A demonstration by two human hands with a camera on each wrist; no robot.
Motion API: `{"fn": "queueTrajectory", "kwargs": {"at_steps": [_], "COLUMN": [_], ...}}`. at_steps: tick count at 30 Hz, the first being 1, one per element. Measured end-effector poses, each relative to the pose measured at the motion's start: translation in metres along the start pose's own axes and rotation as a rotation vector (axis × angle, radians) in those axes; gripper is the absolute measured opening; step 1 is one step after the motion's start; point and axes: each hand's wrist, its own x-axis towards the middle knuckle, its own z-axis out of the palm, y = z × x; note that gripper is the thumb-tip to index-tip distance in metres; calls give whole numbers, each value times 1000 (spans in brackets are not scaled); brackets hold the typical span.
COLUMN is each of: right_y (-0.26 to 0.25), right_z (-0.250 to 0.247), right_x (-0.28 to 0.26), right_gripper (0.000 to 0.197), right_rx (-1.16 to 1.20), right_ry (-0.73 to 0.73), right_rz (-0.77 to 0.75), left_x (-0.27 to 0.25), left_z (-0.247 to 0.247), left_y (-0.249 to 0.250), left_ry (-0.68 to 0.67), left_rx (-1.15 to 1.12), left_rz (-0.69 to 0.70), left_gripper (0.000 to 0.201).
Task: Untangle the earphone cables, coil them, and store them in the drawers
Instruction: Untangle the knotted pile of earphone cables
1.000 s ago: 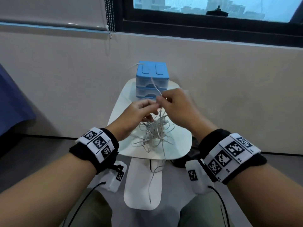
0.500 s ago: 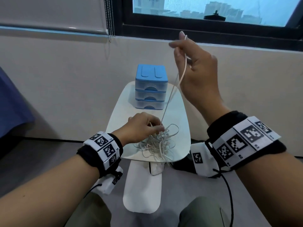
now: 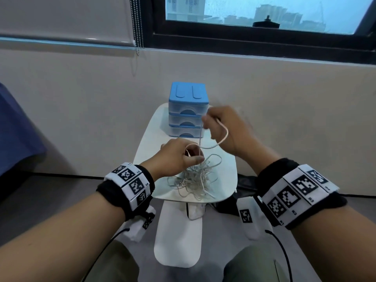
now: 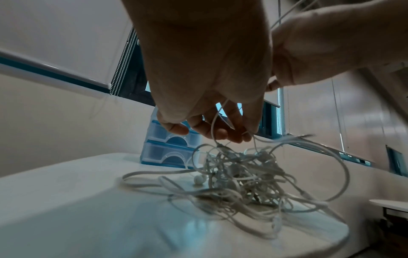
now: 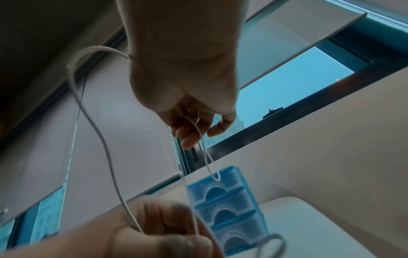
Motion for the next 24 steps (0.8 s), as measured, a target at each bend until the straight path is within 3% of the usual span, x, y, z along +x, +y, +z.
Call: {"fn": "queueTrajectory", "kwargs": {"at_steps": [4, 7, 12, 17, 21, 24], "right_y": [-17, -16, -9, 11, 28, 36], "right_z": [-22, -26, -38, -50, -57, -58], "right_x": [7, 9, 4, 0, -11, -19], "right_gripper": [34, 33, 29, 31, 28, 29], "right_rx": [199, 322, 428, 240, -44, -294], "right_ry": [370, 503, 672, 598, 408, 184], "right_rz": [11, 65, 43, 137, 354, 510], "left_x": [1, 1, -3, -5, -3, -2], "left_z": [6, 8, 8, -7, -26, -35], "left_y": [-1, -3, -7, -4, 3, 7], "left_ry": [-5, 14, -5, 55, 122, 106], "left_rx": [16, -9, 58, -8, 34, -48], "left_rz": [-26, -31, -36, -4, -74, -121], "left_gripper": [23, 26, 5, 11, 28, 39]}}
